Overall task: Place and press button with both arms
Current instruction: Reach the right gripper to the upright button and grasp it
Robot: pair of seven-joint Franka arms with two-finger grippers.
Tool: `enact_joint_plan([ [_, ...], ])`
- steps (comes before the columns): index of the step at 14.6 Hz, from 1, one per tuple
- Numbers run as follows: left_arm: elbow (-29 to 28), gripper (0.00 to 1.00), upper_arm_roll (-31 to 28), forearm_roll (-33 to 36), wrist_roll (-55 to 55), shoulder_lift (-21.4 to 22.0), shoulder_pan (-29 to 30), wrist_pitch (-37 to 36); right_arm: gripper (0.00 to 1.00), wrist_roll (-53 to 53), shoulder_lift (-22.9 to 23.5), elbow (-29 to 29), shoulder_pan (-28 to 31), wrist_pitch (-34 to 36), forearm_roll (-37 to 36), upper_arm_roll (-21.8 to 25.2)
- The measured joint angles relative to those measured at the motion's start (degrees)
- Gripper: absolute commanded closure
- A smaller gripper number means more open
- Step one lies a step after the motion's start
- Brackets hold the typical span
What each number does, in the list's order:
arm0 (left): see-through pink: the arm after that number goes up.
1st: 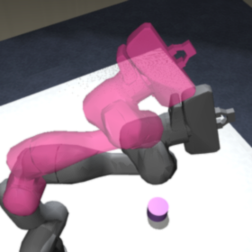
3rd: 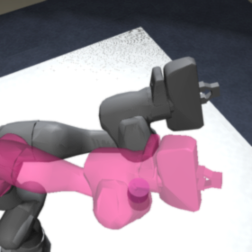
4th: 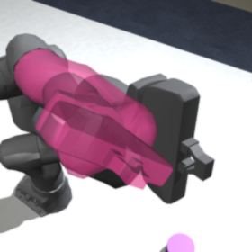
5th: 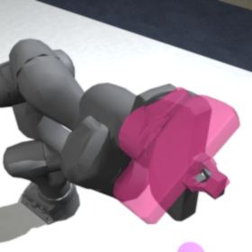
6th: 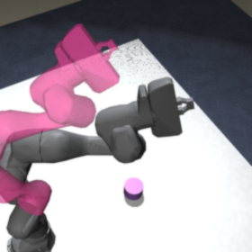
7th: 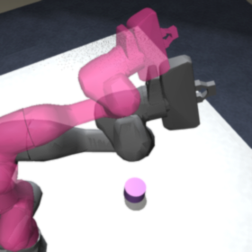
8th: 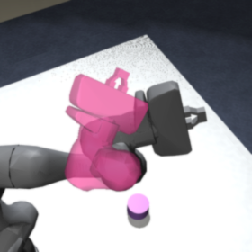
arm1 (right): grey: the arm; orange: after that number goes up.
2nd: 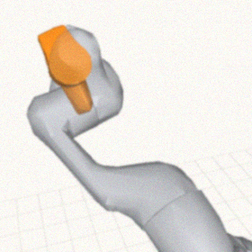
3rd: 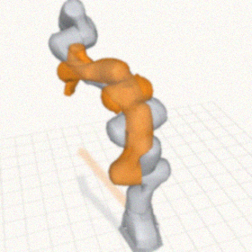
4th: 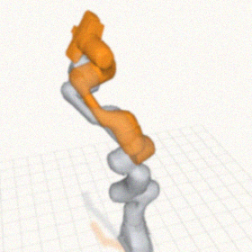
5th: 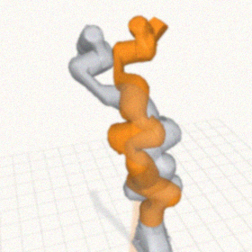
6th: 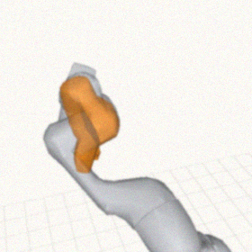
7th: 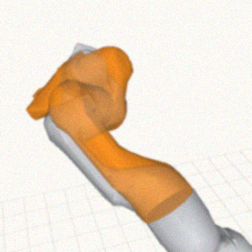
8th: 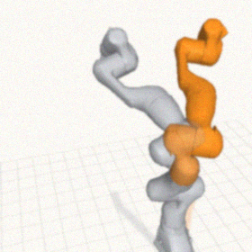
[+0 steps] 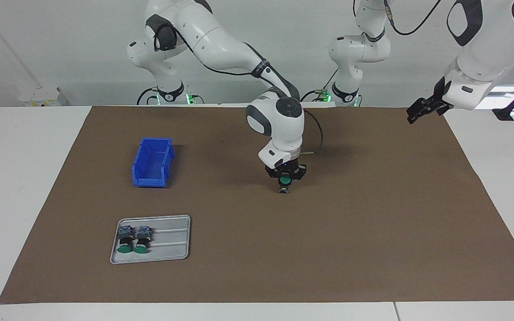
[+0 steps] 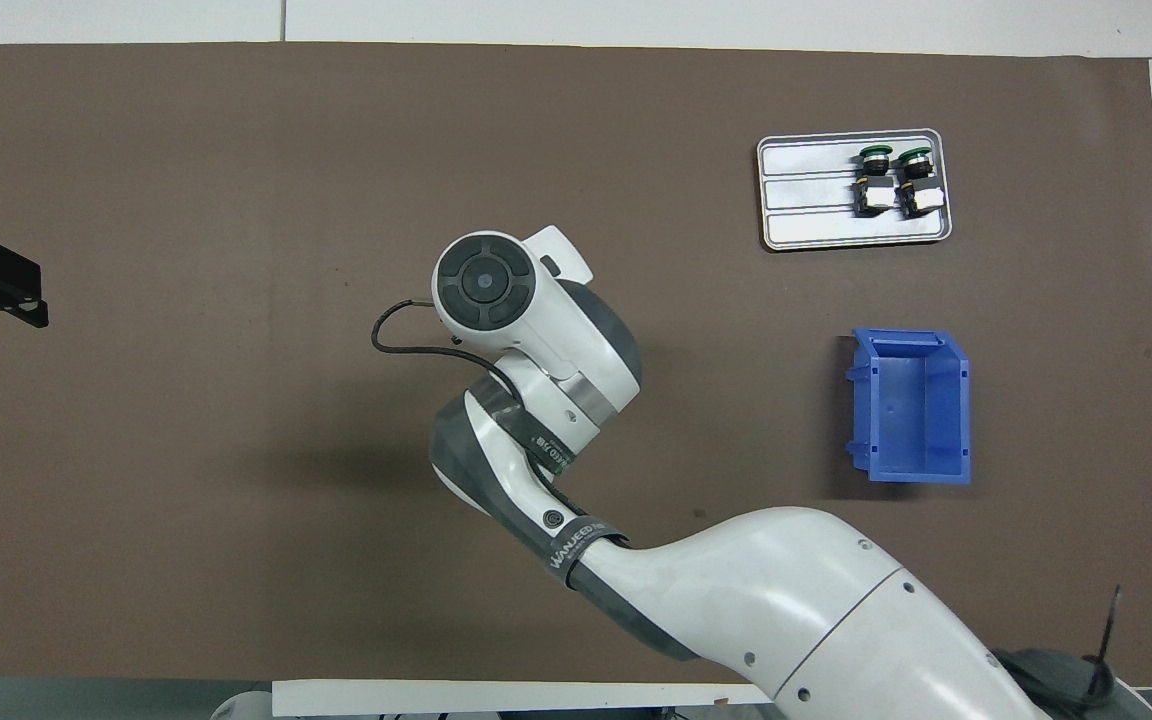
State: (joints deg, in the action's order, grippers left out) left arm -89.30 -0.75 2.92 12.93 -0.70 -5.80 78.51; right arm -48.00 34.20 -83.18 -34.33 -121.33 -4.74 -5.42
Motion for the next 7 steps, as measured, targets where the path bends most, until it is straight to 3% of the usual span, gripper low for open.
enact_joint_plan([
  [3,0.0,0.0,-0.03,0.0,0.0,0.0,0.05,0.31,1.0,11.65,-7.45,-4.24,6.98,4.37,-0.1,0.18],
  [7,-0.01,0.0,-0.12,0.0,0.0,0.0,0.1,0.33,1.0,32.7,-24.07,-22.28,20.34,4.35,0.25,0.19],
])
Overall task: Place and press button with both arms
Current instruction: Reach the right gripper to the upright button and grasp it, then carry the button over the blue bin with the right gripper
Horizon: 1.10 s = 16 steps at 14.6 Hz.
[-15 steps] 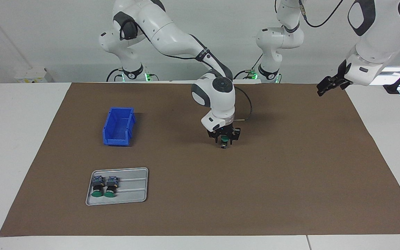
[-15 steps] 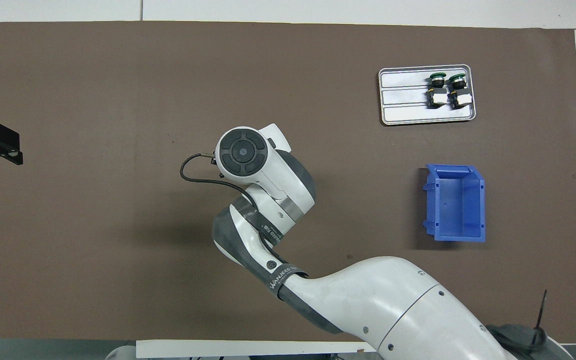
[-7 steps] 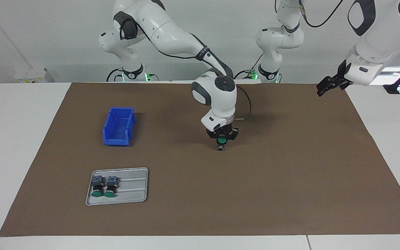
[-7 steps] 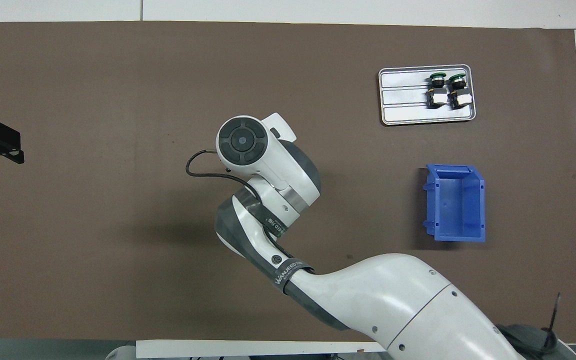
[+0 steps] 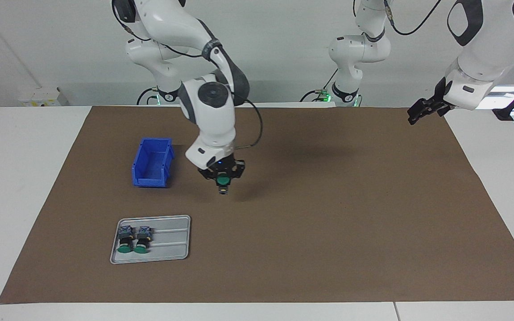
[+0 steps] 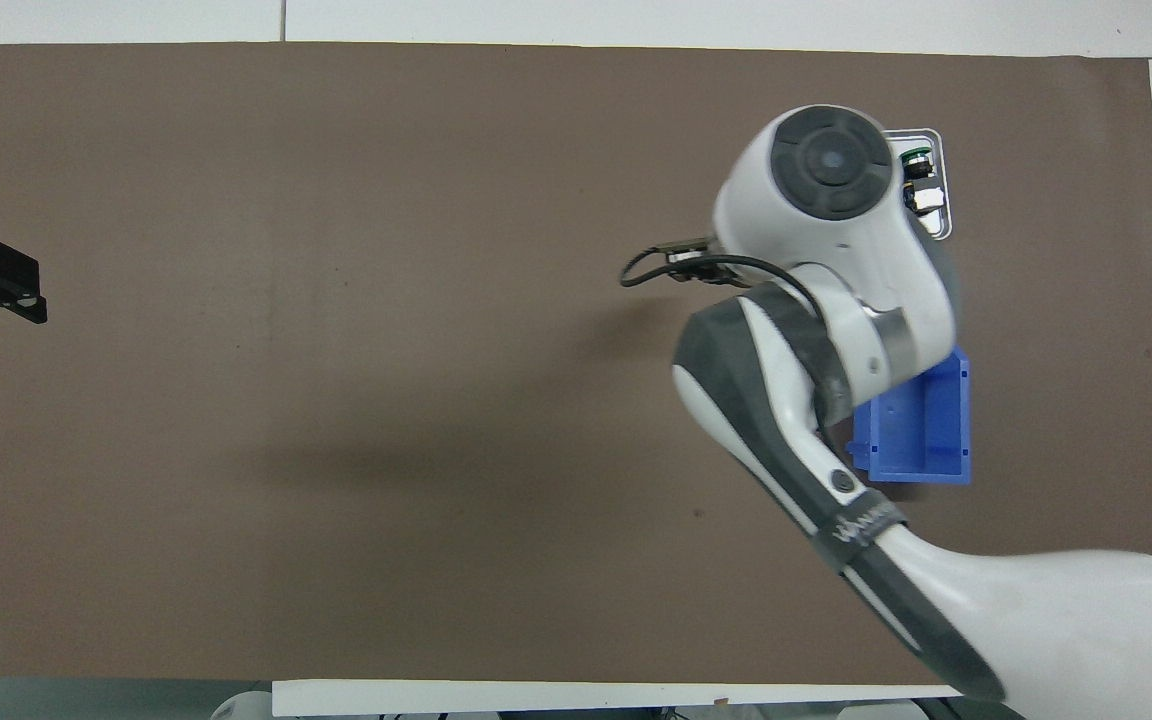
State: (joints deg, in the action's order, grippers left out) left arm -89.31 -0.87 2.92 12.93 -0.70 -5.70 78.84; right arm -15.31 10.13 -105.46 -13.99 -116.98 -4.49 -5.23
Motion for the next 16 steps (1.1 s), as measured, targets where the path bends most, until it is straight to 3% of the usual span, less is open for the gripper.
enact_joint_plan([
  [3,-0.01,0.0,-0.44,0.0,0.0,0.0,0.13,0.0,1.0,11.44,-9.53,-10.96,7.66,-0.16,1.64,-0.04],
  [5,-0.01,0.0,-0.46,0.0,0.0,0.0,0.1,0.0,1.0,16.82,-12.74,-15.61,11.89,-0.81,3.74,-0.06],
  [8,-0.02,0.0,-0.45,0.0,0.0,0.0,0.07,0.0,1.0,21.15,-14.04,-20.06,16.19,-2.71,5.04,-0.04],
  [16,-0.02,0.0,-0.52,-1.97,0.0,0.0,0.13,0.06,0.99,21.86,-13.79,-24.95,17.92,-3.34,5.22,-0.09],
])
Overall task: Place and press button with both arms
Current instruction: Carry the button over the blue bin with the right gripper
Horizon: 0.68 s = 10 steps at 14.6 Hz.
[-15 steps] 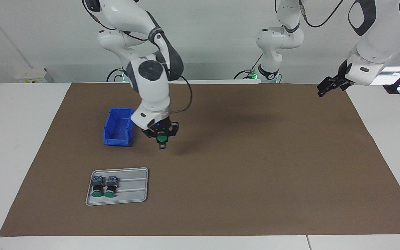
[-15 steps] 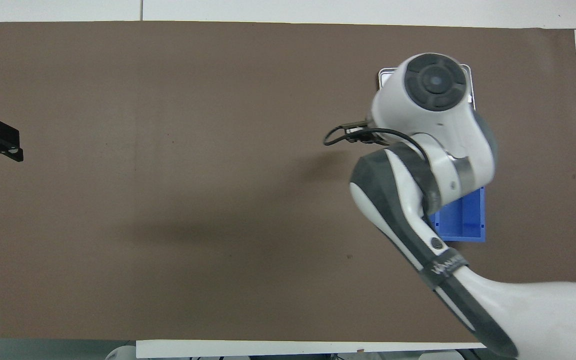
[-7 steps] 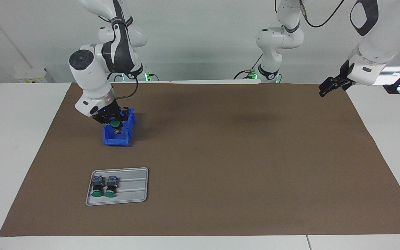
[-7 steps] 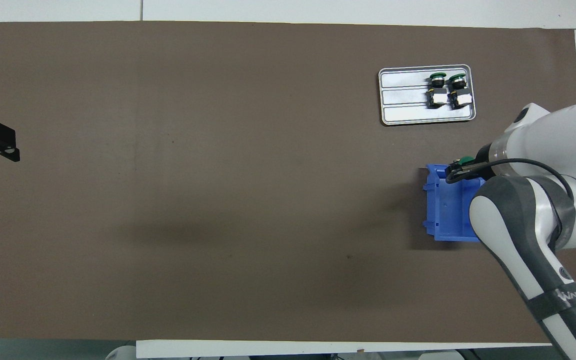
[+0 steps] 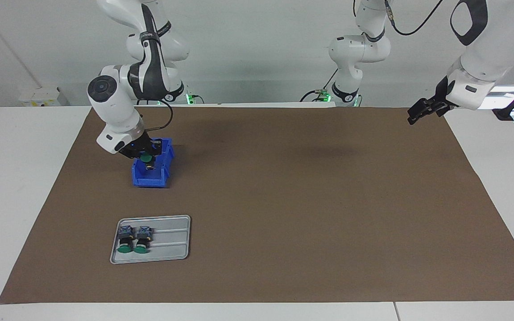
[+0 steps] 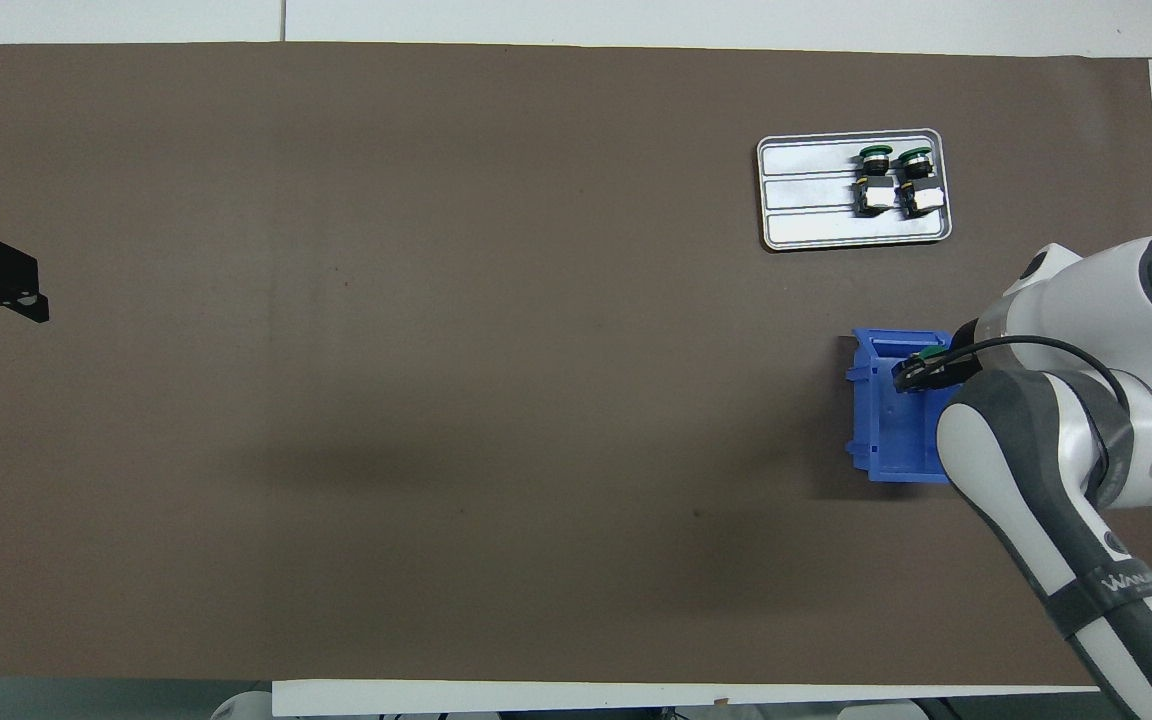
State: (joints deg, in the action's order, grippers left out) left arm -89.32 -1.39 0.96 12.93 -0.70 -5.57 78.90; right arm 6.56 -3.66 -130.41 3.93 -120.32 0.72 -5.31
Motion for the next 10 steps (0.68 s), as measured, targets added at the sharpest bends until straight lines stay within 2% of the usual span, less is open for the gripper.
enact_joint_plan([
  [3,0.0,0.0,0.0,-0.09,0.0,0.0,-0.02,0.01,0.98,0.03,0.45,-0.64,0.01,-0.68,0.0,-0.01],
  [5,0.0,0.0,0.0,-0.09,0.0,0.0,-0.01,0.01,0.92,0.03,0.54,-1.39,0.01,-1.78,0.01,-0.04],
  [7,0.0,0.0,-0.03,-0.09,0.0,0.0,0.01,0.01,0.7,0.03,0.56,-1.83,0.01,-2.17,0.01,-0.05],
  [8,0.0,0.0,-0.05,-0.09,0.0,0.0,0.02,0.01,0.54,0.03,0.62,-1.93,0.01,-2.17,0.01,-0.06],
  [9,0.0,0.0,-0.07,-0.09,0.01,0.0,0.02,0.01,0.5,0.03,0.69,-2.0,0.01,-2.18,0.02,-0.08],
  [10,0.0,0.0,-0.08,-0.09,0.01,0.0,0.03,0.01,0.49,0.03,0.74,-2.03,0.01,-2.18,0.02,-0.08],
])
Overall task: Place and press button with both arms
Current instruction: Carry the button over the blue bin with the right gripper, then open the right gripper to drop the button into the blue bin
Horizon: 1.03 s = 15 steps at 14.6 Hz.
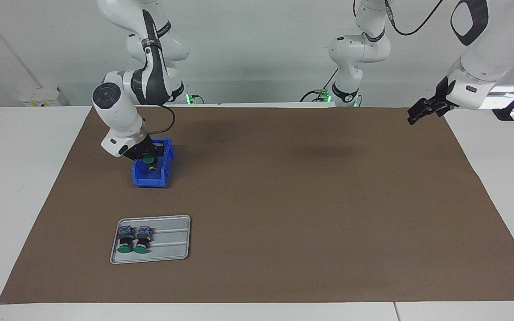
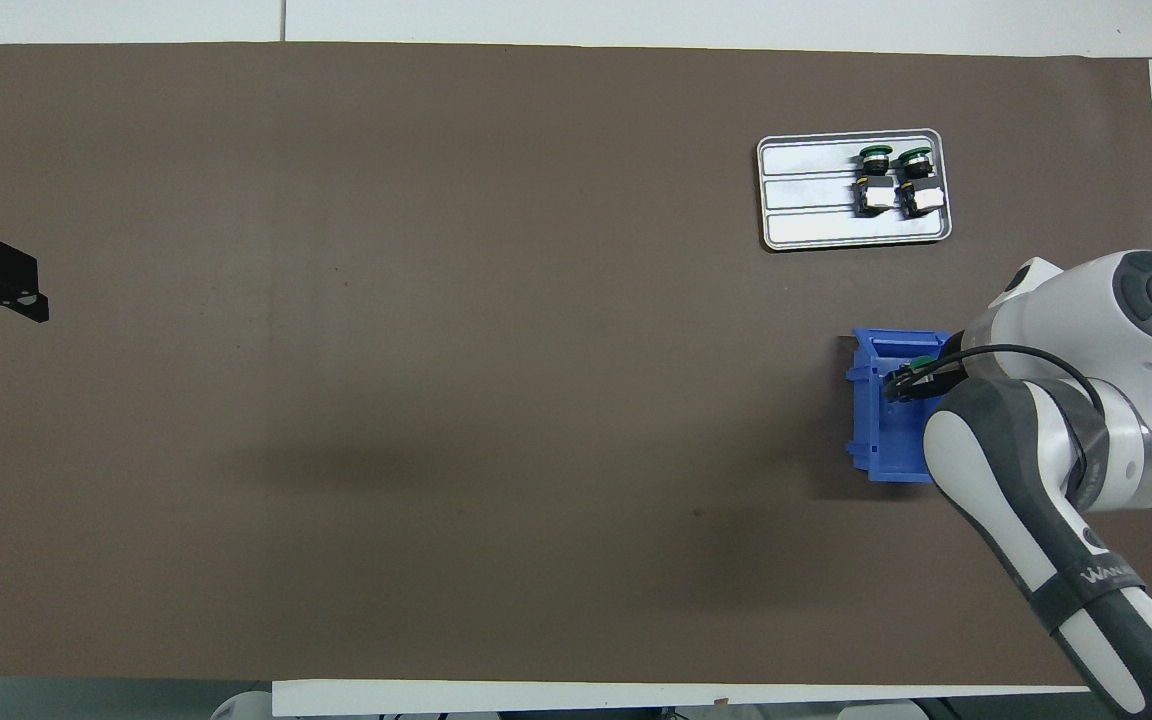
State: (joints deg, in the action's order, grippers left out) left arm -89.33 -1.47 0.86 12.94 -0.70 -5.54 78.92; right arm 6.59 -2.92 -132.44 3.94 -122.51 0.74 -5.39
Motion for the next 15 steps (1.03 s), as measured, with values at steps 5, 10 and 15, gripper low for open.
enact_joint_plan([
  [5,0.0,0.0,-0.01,0.0,0.0,0.0,0.0,0.0,0.39,0.0,0.02,0.07,0.0,-0.02,0.02,-0.03],
  [10,0.0,0.0,-0.01,0.0,0.0,0.0,0.0,0.0,0.0,0.0,-0.46,5.47,-0.01,5.61,0.02,-0.17],
  [15,0.0,0.0,-0.01,0.0,0.0,0.0,0.0,0.0,0.0,0.0,-2.08,20.99,0.08,21.05,0.02,-0.11],
])
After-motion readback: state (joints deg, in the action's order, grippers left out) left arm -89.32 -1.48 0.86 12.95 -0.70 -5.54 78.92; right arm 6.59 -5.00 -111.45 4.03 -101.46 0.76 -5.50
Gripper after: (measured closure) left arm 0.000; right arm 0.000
